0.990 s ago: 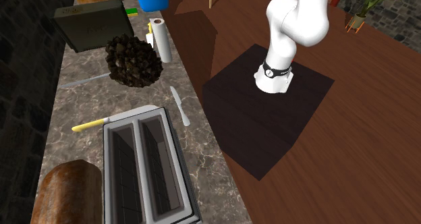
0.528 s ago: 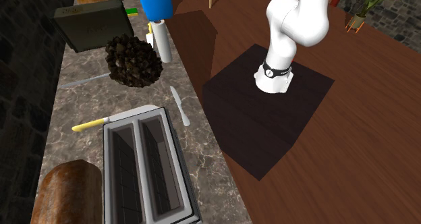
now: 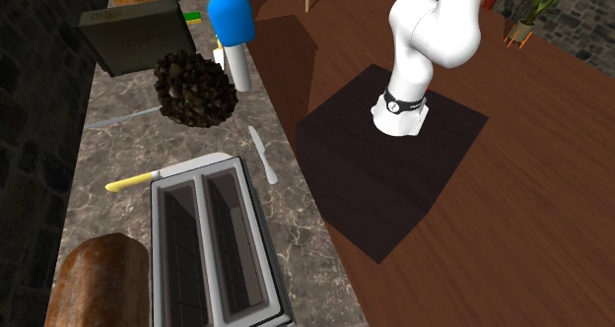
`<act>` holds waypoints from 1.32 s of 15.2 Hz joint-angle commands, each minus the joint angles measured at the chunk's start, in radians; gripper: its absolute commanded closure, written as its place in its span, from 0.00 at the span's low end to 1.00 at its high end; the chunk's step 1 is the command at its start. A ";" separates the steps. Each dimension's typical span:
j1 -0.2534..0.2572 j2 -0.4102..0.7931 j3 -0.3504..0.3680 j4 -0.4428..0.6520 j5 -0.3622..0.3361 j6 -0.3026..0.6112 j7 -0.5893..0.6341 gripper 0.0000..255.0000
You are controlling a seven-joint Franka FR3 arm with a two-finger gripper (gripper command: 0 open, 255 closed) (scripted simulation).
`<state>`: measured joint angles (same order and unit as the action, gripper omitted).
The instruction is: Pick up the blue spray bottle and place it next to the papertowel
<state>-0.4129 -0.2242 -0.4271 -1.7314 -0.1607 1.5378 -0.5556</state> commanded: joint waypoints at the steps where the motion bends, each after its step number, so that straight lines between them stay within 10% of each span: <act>1: -0.001 -0.008 0.000 -0.036 -0.003 0.028 0.003 1.00; 20: -0.011 -0.041 -0.012 -0.321 -0.025 0.283 0.032 1.00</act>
<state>-0.4244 -0.2643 -0.4393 -2.0393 -0.1846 1.8071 -0.5267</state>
